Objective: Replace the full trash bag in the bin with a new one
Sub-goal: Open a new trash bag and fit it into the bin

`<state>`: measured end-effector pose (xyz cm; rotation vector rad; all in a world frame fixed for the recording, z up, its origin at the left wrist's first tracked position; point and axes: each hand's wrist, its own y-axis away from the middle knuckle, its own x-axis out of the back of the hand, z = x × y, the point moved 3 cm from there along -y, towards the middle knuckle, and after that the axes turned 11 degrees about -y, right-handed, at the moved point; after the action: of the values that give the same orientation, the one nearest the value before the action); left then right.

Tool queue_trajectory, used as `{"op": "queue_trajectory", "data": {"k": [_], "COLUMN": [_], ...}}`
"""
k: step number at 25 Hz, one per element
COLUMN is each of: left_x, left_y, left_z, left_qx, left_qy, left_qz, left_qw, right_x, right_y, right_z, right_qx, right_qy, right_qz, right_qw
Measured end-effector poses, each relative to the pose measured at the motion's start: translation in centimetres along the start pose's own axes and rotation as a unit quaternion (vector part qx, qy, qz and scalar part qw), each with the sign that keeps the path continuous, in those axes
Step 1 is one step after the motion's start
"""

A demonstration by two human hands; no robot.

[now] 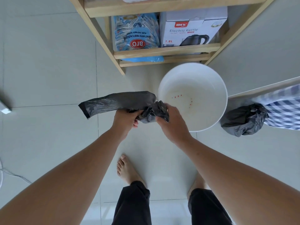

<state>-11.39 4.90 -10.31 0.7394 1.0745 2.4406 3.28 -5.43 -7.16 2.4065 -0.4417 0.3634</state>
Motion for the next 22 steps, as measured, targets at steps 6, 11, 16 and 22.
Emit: {"op": "queue_trajectory", "data": {"k": [6,11,16,22], "left_x": [0.2,1.1,4.6,7.2], "left_y": [-0.5,-0.6,-2.0,-2.2], "left_z": [-0.1,0.3,0.5,1.4], "left_qx": [0.022,0.078,0.099,0.132], "left_qy": [0.035,0.225,0.334,0.402], "left_qz": [0.011,-0.022,-0.007,-0.038], "left_qw": [0.999,0.971,0.937,0.905], "right_x": [-0.1,-1.0,3.7,6.5], "right_y": [-1.4,-1.9,-0.6,-1.7], "right_z": [-3.3,-1.4,2.9,4.9], "right_qx": [0.129,0.035,-0.204,-0.252], "right_qy": [0.039,0.108,-0.026,0.033], "right_qz": [-0.015,-0.031,0.224,0.158], "right_qw": [0.991,0.993,0.953,0.954]}}
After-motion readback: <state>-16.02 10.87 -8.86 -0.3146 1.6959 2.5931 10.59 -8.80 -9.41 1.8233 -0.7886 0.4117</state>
